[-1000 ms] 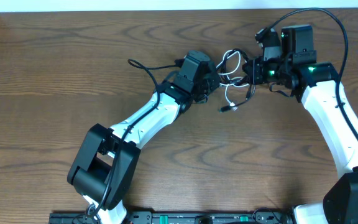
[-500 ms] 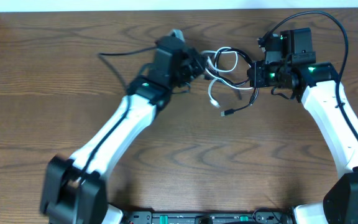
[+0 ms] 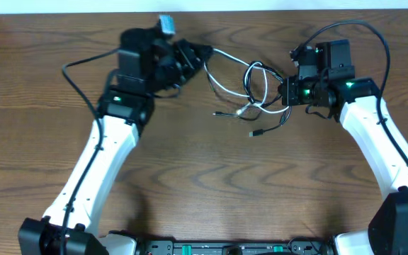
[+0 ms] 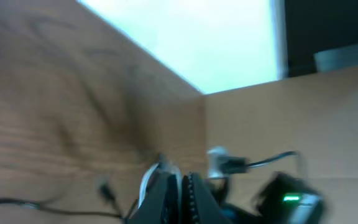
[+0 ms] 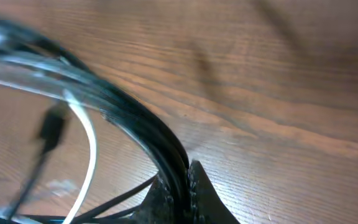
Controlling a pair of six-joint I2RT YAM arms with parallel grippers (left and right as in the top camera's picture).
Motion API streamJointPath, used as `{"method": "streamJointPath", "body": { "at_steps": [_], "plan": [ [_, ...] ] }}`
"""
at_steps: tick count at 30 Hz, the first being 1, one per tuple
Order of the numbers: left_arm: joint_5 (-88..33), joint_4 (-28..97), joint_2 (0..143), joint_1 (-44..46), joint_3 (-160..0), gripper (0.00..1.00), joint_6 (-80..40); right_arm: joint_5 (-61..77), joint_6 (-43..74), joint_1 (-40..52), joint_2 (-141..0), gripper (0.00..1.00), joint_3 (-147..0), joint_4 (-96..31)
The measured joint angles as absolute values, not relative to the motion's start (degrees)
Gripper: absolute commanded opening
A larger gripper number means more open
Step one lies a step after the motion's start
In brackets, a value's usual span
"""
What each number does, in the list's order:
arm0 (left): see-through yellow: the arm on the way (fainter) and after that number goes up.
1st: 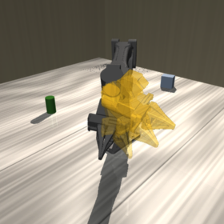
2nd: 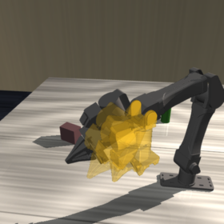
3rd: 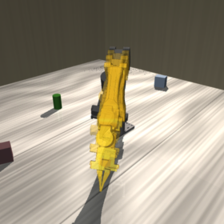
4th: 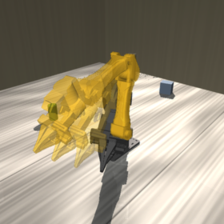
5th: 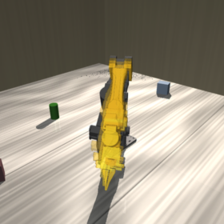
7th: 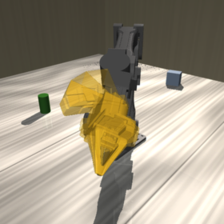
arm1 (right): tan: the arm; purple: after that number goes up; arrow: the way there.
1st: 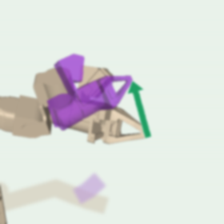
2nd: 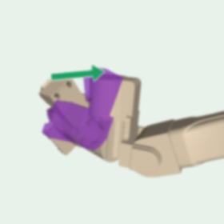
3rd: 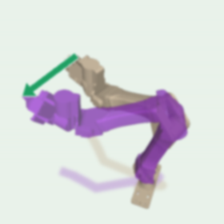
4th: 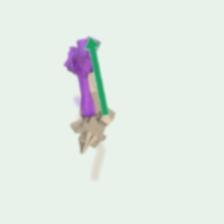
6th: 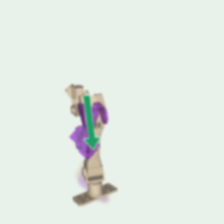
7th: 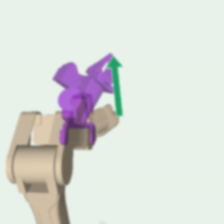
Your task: Untangle cables
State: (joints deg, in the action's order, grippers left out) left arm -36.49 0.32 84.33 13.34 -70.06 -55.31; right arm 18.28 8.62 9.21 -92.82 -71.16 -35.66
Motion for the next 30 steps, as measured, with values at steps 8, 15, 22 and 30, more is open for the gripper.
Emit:
{"method": "streamJointPath", "body": {
  "at_steps": [8,15,22,30],
  "plan": [
    [-45.7,-7.7,82.3,1.3,-70.1,0.08,-61.0,9.7,10.1,8.3,-98.9,0.01,-66.6,-34.6],
    [-53.0,3.3,82.3,-4.4,-70.2,0.10,-57.5,8.3,10.7,7.7,-99.7,0.01,-66.4,-31.3],
    [-46.2,19.7,82.3,3.2,-70.3,0.44,-48.6,17.1,13.7,7.7,-99.6,0.01,-66.4,-30.4],
    [-38.2,20.5,82.3,10.5,-70.3,0.75,-44.6,23.4,16.1,7.8,-94.6,0.01,-69.5,-33.8]
  ]
}}
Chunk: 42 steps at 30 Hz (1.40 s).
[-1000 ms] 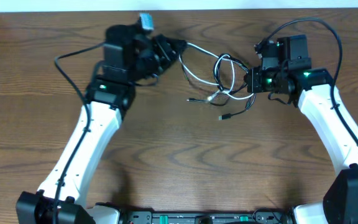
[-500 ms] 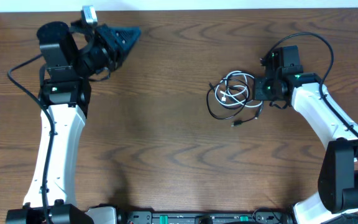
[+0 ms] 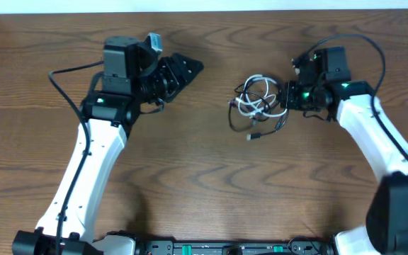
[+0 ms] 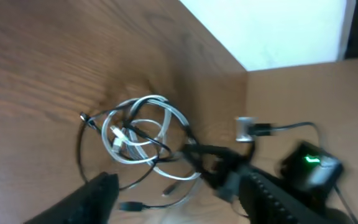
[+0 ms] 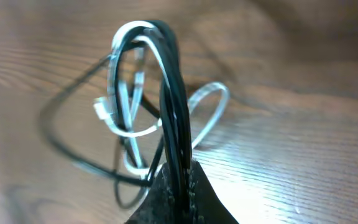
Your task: Untangle cables
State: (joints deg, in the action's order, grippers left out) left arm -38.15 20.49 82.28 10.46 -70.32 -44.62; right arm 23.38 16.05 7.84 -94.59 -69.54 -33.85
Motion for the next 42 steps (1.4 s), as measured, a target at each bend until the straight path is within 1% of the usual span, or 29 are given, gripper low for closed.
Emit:
{"method": "streamJointPath", "body": {
  "at_steps": [8,16,19,20,21,26,28,31,34,36,38,39,40,41,42],
  "plan": [
    [-30.7,19.6,83.1,19.4,-70.3,0.79,-44.5,19.9,16.2,7.9,-83.7,0.02,-71.8,-35.9],
    [-27.8,12.8,89.1,27.0,-70.3,0.79,-45.1,18.1,16.1,8.0,-83.4,0.01,-72.0,-40.0],
    [-27.1,11.3,92.1,29.3,-70.3,0.78,-47.8,18.0,16.0,8.2,-83.4,0.01,-72.0,-40.4],
    [-27.0,10.5,93.1,30.0,-70.3,0.78,-48.7,18.0,15.9,8.3,-83.4,0.01,-72.0,-40.4],
    [-26.8,9.8,94.1,30.6,-70.3,0.75,-49.7,18.0,15.9,8.3,-83.4,0.01,-72.0,-40.5],
    [-26.6,5.6,100.4,33.5,-70.3,0.72,-54.5,16.3,15.3,8.3,-83.4,0.01,-72.0,-41.7],
    [-26.6,3.6,102.6,34.4,-70.3,0.67,-56.1,15.3,15.0,8.3,-83.4,0.01,-72.0,-42.8],
    [-26.6,1.2,105.0,35.4,-70.3,0.63,-57.8,14.4,14.7,8.3,-83.4,0.01,-72.0,-43.4],
    [-26.5,-0.4,106.5,35.5,-70.3,0.61,-58.8,14.0,14.5,8.3,-83.4,0.01,-72.0,-43.5],
    [-26.0,-0.4,107.2,35.5,-70.3,0.52,-59.7,13.8,14.4,8.3,-83.4,0.01,-72.0,-43.6],
    [-25.3,-0.7,108.3,35.6,-70.3,0.37,-61.3,13.6,14.4,8.3,-83.4,0.01,-72.0,-44.0],
    [-25.2,-0.7,108.8,35.6,-70.3,0.27,-61.6,13.6,14.4,8.3,-83.4,0.01,-72.0,-44.1],
    [-25.1,-0.7,109.5,35.6,-70.3,0.10,-62.3,13.5,14.4,8.3,-83.4,0.01,-72.0,-44.2],
    [-24.9,-0.7,110.1,35.6,-70.3,0.07,-62.8,13.5,14.4,8.3,-83.4,0.01,-72.0,-44.2],
    [-24.9,-0.4,110.5,35.6,-70.3,0.07,-63.0,13.4,14.4,8.3,-83.4,0.01,-72.0,-44.2]
  ]
}}
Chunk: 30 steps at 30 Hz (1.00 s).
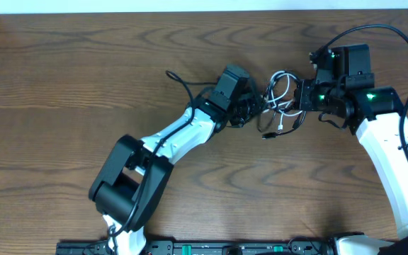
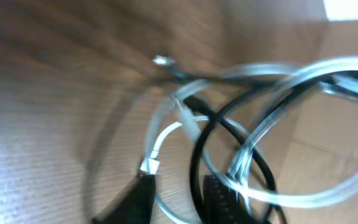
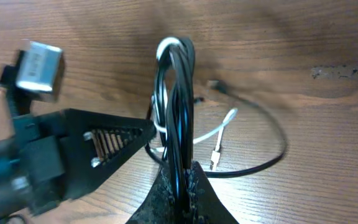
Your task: Untangle cables
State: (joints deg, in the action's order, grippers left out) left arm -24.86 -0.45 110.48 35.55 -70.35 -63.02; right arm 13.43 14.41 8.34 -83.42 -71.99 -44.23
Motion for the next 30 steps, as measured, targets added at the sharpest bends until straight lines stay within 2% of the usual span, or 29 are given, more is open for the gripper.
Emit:
{"method": "streamJointPath", "body": {
  "at_steps": [9,15,25,30],
  "plan": [
    [-27.5,-0.2,110.7,32.4,-70.3,0.08,-62.7,11.0,14.4,8.3,-85.0,0.01,-72.0,-43.2],
    [-31.6,-0.2,109.4,28.2,-70.3,0.07,-61.1,14.4,14.5,8.7,-89.3,0.01,-72.0,-39.1],
    [-35.5,-2.1,109.3,28.6,-70.3,0.07,-60.9,15.7,14.8,11.9,-89.7,0.01,-72.0,-37.8],
    [-40.1,-4.3,108.0,27.0,-70.3,0.08,-59.7,13.7,18.5,11.6,-89.9,0.01,-72.0,-37.8]
  ]
}}
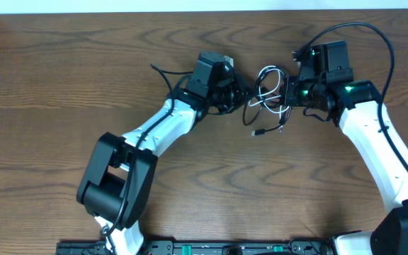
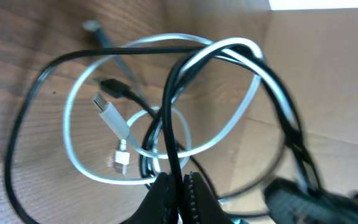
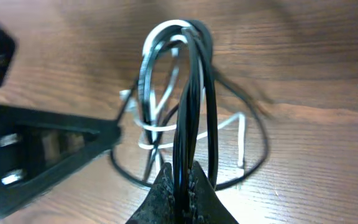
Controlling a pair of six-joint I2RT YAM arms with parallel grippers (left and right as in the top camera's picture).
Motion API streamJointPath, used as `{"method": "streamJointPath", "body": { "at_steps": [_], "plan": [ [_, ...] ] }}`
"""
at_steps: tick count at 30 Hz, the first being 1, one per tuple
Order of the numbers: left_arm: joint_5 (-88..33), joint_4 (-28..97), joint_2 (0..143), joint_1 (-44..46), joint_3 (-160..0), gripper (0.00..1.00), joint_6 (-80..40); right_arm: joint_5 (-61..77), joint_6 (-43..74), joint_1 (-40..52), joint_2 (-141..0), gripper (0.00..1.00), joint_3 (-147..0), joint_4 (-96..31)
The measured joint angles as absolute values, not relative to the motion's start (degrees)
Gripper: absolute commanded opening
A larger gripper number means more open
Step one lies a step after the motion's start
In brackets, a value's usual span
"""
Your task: Untangle cables
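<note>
A tangle of black and white cables (image 1: pixel 266 95) hangs between my two grippers over the wooden table. The left gripper (image 1: pixel 241 98) is on the tangle's left side, shut on a black strand (image 2: pixel 171 118) right at its fingertips (image 2: pixel 178 186). White loops (image 2: pixel 253 81) and a white plug (image 2: pixel 107 109) lie behind that strand. My right gripper (image 1: pixel 287 95) is on the right side, shut on a bunch of black cable (image 3: pixel 194 93) that rises from its tips (image 3: pixel 182 180). The white cable (image 3: pixel 241 134) loops below it. The left finger (image 3: pixel 48 155) shows at that view's left edge.
A loose black plug end (image 1: pixel 257 132) lies on the table (image 1: pixel 204 184) just in front of the tangle. A cardboard wall stands at the far left edge. The right arm's own black lead (image 1: pixel 374 35) arcs behind it.
My left gripper was open with its fingers around the loops; now it is shut on a black strand. Both grippers and the tangle sit slightly further left and further back.
First the cables were stretched between both shut grippers. Then the left gripper was open and off to the left, with the bundle hanging from the right gripper. Later the left gripper was open at the bundle. Now it grips a black strand while the right still holds.
</note>
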State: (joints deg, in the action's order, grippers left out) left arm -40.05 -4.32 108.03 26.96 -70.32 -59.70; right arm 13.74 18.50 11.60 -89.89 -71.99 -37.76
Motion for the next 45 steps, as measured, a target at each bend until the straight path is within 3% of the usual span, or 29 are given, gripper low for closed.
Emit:
{"method": "streamJointPath", "body": {
  "at_steps": [9,23,26,28,32,38,45],
  "plan": [
    [-45.0,-1.8,96.0,17.1,-70.3,0.07,-57.7,13.1,20.6,10.2,-96.2,0.01,-72.0,-37.6],
    [-47.7,15.3,85.8,-2.0,-70.4,0.07,-48.1,12.9,20.9,7.1,-103.9,0.01,-72.0,-37.7],
    [-47.7,18.4,85.8,-1.6,-70.4,0.10,-45.5,14.5,20.8,7.0,-104.8,0.01,-71.9,-37.3],
    [-47.2,20.1,85.8,0.0,-70.4,0.26,-43.9,15.6,20.8,7.0,-104.8,0.01,-72.0,-36.8],
    [-45.9,21.2,85.8,5.1,-70.4,0.41,-40.7,19.2,20.5,7.0,-104.8,0.01,-72.1,-37.0],
    [-43.4,21.3,85.8,11.2,-70.4,0.44,-37.8,26.2,18.7,7.0,-102.5,0.01,-73.6,-37.2],
    [-40.8,21.3,85.8,11.9,-70.4,0.47,-37.7,26.7,19.5,7.0,-88.5,0.01,-75.4,-36.2]
  ]
}}
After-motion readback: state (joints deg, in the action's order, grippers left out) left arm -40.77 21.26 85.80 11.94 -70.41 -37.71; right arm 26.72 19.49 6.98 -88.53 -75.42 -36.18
